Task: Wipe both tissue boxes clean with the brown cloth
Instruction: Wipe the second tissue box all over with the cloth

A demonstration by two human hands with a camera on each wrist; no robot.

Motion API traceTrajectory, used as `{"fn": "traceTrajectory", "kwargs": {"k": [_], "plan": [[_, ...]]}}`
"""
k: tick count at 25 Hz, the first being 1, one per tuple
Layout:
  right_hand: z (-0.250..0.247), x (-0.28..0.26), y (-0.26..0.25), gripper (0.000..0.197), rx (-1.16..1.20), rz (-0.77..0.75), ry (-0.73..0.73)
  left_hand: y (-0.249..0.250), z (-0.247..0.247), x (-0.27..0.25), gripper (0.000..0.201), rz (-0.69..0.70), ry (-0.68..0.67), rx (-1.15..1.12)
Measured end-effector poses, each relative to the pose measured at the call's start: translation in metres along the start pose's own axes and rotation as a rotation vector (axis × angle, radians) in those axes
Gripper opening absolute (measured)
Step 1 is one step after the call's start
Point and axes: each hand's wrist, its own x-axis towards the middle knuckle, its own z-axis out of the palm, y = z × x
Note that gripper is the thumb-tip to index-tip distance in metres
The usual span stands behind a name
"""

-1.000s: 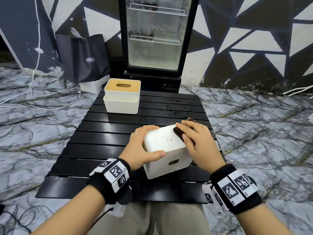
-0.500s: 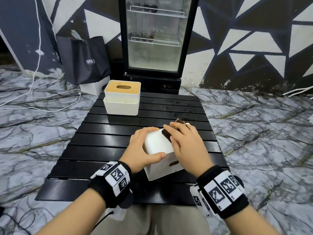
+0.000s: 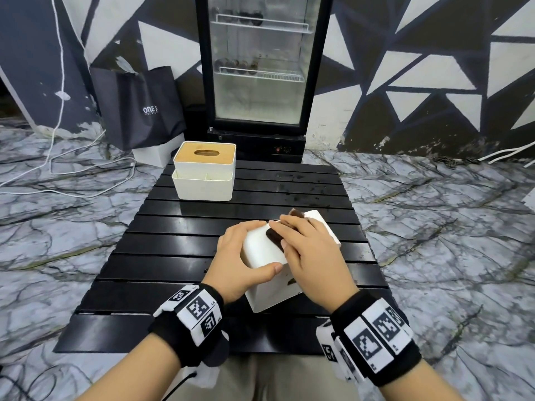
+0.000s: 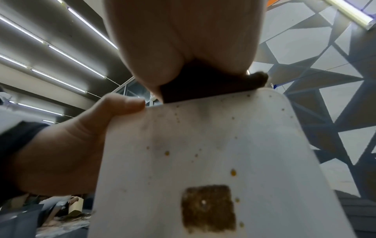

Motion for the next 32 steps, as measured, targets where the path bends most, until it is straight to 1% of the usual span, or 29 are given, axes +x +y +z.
{"fn": "traceTrajectory", "kwargs": {"k": [2,4,6,9,11,12,14,16,19,23,28,30,32], "plan": [[-0.003,-0.006,0.005,0.045,0.022,0.01,0.011,0.002,0.001,-0.001,0.068,-0.018,0.001,-0.008],[-0.005,-0.005,0.012,0.044,0.064,0.055,0.027,0.005,0.005,-0.002,0.07,-0.04,0.011,-0.002],[-0.007,0.002,0.02,0.037,0.108,0.108,0.014,0.009,0.012,-0.006,0.07,-0.045,0.038,0.029],[-0.009,0.019,0.035,0.036,0.135,0.139,-0.041,0.01,0.023,-0.015,0.058,-0.019,0.069,0.043],[-0.012,0.029,0.044,0.037,0.165,0.143,-0.081,0.007,0.026,-0.016,0.048,-0.001,0.072,0.033],[-0.013,0.033,0.048,0.037,0.18,0.136,-0.104,0.006,0.026,-0.015,0.046,-0.003,0.066,0.018],[-0.015,0.036,0.052,0.037,0.196,0.107,-0.13,0.006,0.024,-0.012,0.048,-0.031,0.019,-0.056],[-0.015,0.034,0.052,0.036,0.206,0.088,-0.117,0.006,0.022,-0.008,0.053,-0.052,-0.06,-0.133],[-0.013,0.022,0.045,0.038,0.217,0.065,-0.085,0.002,0.018,-0.004,0.058,-0.057,-0.15,-0.166],[-0.013,0.002,0.03,0.039,0.212,0.008,-0.067,0.004,0.015,-0.001,0.063,-0.039,-0.183,-0.182],[-0.012,-0.013,0.025,0.04,0.207,-0.073,-0.071,0.004,0.013,-0.001,0.06,-0.065,-0.216,-0.206],[-0.016,-0.01,0.027,0.038,0.237,-0.067,-0.104,0.002,0.013,-0.001,0.061,-0.063,-0.21,-0.223],[-0.017,-0.001,0.03,0.038,0.245,-0.035,-0.112,0.002,0.013,-0.001,0.056,-0.067,-0.205,-0.229]]}}
